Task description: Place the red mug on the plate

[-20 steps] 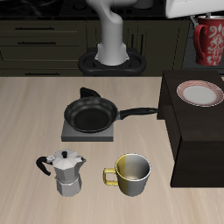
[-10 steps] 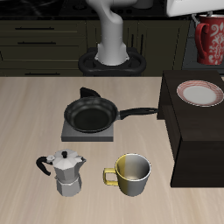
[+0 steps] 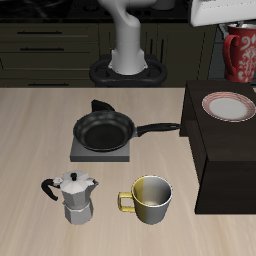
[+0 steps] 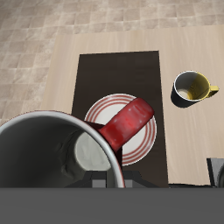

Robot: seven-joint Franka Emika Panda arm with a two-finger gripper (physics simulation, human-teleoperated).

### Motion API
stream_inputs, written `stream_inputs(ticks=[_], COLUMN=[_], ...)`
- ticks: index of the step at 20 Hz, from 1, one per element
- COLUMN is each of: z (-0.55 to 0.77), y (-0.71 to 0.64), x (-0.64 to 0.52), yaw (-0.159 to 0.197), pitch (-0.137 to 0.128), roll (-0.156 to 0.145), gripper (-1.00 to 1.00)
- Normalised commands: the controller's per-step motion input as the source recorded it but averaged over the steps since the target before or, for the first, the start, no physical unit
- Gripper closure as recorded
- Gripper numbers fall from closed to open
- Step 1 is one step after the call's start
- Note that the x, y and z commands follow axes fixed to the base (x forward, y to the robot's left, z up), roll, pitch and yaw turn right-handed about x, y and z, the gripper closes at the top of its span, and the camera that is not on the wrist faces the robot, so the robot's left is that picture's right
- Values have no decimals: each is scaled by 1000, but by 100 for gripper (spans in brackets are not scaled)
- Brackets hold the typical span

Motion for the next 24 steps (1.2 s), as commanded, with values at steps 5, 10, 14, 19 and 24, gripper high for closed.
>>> stream_inputs(ticks=[5, 10, 14, 19, 24], z=[-137, -96, -40, -12, -195], y=[35, -44, -109, -120, -16], x=[37, 74, 120, 124, 158], yaw=[18, 30, 14, 4, 7], pitch=[13, -3, -5, -7, 28], roll=[0, 4, -22, -17, -17], gripper=[100, 100, 100, 100, 100])
